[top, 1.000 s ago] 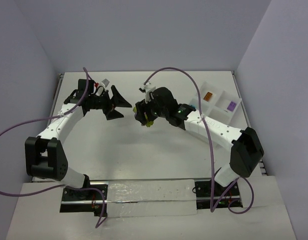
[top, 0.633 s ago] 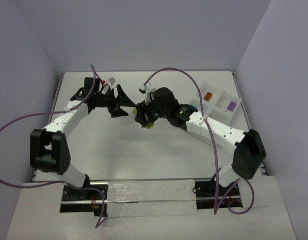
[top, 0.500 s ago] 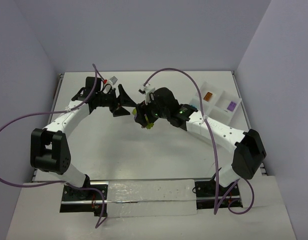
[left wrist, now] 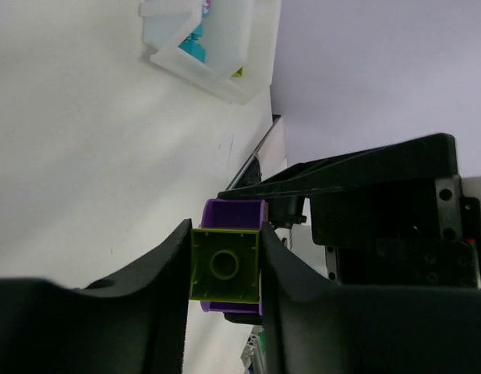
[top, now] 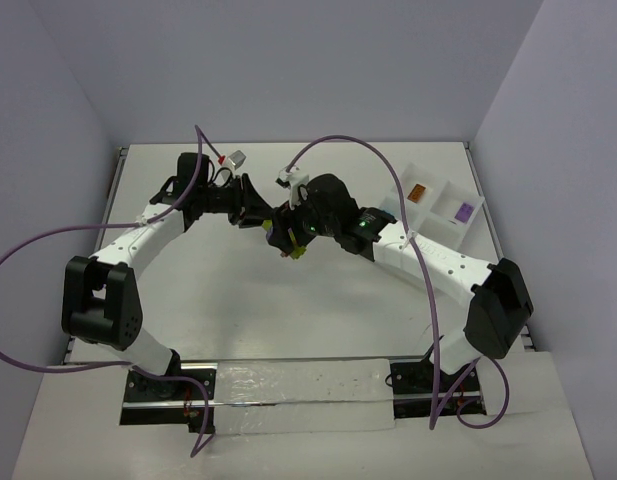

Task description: Sort the legos into containers by color

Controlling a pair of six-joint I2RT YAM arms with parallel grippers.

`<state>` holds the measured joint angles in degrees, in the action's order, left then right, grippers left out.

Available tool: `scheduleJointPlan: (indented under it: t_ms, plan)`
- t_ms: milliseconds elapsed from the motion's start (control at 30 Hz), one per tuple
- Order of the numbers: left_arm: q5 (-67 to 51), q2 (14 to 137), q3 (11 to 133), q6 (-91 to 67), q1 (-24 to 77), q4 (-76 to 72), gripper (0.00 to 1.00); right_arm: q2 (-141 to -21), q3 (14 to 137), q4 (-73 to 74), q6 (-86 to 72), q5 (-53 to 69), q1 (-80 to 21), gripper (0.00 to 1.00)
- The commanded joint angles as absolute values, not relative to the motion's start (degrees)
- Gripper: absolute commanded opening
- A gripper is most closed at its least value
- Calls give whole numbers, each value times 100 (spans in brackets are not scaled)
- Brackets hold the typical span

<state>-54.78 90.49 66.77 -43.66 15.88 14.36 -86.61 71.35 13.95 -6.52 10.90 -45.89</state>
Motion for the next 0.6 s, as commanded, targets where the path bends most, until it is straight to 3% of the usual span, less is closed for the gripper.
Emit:
scheduleJointPlan:
  t_ms: [0,67,100,567]
  plan:
    - [-5573,8809,6758,-4246,1617,1343,20,-8604,7421,1248,-638,1116,-4635,34]
    - [-5478,8831,6822,-4197,1609,1479,2,-8675,7379,1248,-642,1038,-4624,34]
    - [-5430,8833,6860,-4162,1602,1573,0,-8702,7325,1254,-648,949,-4611,34]
    - [-3975,8761,6812,-4638,984,1995,0,-8740,6320,776,-1042,656,-4474,27]
